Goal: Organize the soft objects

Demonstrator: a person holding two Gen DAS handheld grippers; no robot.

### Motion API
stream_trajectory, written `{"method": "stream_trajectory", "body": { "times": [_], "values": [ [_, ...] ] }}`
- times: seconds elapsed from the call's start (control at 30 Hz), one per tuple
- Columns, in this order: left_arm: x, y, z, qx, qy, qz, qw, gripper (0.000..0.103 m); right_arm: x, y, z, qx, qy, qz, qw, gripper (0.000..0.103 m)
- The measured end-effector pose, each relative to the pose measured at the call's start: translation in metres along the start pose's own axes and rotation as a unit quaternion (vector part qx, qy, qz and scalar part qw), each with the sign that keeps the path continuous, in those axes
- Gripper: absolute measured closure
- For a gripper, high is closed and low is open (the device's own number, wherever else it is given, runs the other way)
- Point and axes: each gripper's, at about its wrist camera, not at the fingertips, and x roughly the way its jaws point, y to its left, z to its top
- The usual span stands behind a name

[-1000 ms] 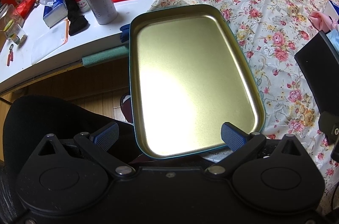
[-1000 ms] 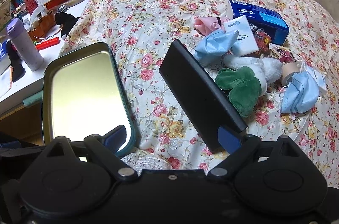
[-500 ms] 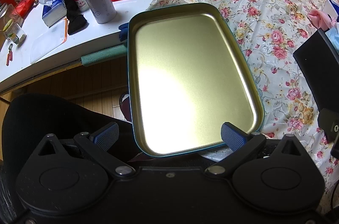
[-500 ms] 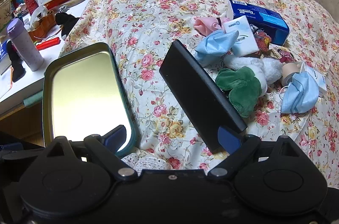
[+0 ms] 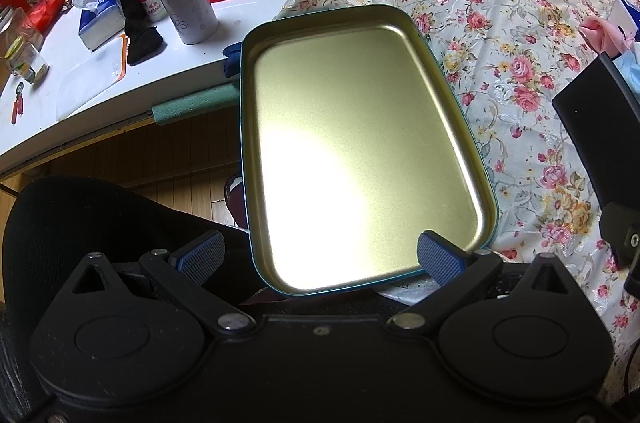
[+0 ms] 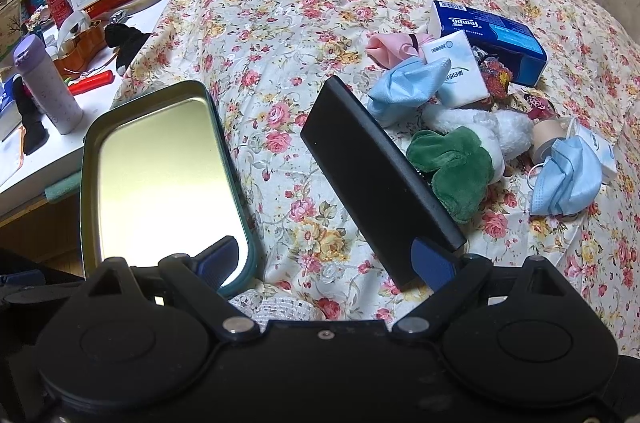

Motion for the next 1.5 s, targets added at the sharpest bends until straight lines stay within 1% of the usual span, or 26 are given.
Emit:
{"method": "stream_trajectory", "body": {
  "times": [0.77,1.0,1.23,1.43,1.5],
  "values": [
    [0.000,-0.001,-0.001,0.001,0.001,0.000,1.0000,0.003,0.000,-0.003,0.000,0.002,0.000,0.001,1.000,0.010],
    [-0.004,-0.004,-0.004,0.007,-0.001,0.001,1.0000,0.003,-0.002,-0.009,-0.003,0.010,-0.007,0.002,1.000,0.010],
    [-0.014,-0.022,-0.003,0.026,-0.011,-0.005,0.9996,0.003,-0.009,-0.037,-0.001,0.042,-0.021,-0.007,0.999,0.010],
    [-0.023,-0.047,-0.001,0.053,-0.017,-0.023,0.9982,0.004,-0.013,-0.078,-0.001,0.085,-0.029,-0.029,0.996,0.010],
    [-0.025,-0.057,-0.002,0.063,-0.013,-0.035,0.9973,0.004,-0.013,-0.095,0.000,0.101,-0.031,-0.036,0.994,0.010]
  ]
}}
